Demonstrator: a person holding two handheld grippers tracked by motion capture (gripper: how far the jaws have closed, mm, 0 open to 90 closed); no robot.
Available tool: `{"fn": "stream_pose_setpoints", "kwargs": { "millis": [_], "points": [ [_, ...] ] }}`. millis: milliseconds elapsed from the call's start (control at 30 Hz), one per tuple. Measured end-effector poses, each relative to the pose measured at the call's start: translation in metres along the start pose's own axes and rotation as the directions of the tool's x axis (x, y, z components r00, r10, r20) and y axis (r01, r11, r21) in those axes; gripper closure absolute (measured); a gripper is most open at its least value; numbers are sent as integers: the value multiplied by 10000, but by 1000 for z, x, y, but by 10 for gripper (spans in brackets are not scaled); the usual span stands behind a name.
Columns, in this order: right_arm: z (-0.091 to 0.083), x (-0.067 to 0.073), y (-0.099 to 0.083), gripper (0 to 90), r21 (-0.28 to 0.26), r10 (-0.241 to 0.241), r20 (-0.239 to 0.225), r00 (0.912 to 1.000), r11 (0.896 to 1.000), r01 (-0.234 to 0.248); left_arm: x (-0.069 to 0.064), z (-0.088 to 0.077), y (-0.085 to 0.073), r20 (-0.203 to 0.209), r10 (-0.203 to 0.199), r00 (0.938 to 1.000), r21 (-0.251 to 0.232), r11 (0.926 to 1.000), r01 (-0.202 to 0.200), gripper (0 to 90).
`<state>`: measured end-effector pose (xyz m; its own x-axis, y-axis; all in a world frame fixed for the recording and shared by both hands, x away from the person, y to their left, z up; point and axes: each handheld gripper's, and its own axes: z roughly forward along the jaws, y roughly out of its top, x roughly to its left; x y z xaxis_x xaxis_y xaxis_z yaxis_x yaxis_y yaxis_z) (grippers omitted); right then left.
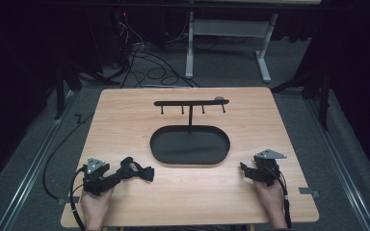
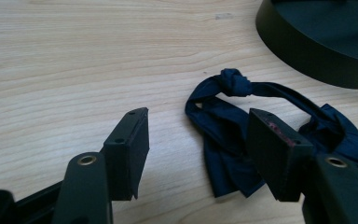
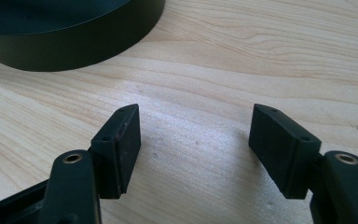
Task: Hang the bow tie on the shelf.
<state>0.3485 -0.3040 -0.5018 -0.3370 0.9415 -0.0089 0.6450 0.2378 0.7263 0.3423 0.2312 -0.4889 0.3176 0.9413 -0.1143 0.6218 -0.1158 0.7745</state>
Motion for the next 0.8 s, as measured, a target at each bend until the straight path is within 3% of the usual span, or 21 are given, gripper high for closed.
{"fn": "stream_pose_setpoints", "kwargs": {
  "millis": [300, 433, 800],
  "points": [
    [0, 0, 0, 356, 1, 1, -1, 10000, 10000, -1, -7, 11, 11, 9, 315, 9995, 208, 9993, -315, 397],
    [0, 0, 0, 356, -1, 4, -11, 10000, 10000, -4, -6, 21, 11, -33, 194, 9998, 427, 9989, -193, 398],
    [0, 0, 0, 356, 1, 5, -6, 10000, 10000, -5, -4, 29, 12, -63, -8, 10000, 464, 9989, 11, 417]
  ]
}}
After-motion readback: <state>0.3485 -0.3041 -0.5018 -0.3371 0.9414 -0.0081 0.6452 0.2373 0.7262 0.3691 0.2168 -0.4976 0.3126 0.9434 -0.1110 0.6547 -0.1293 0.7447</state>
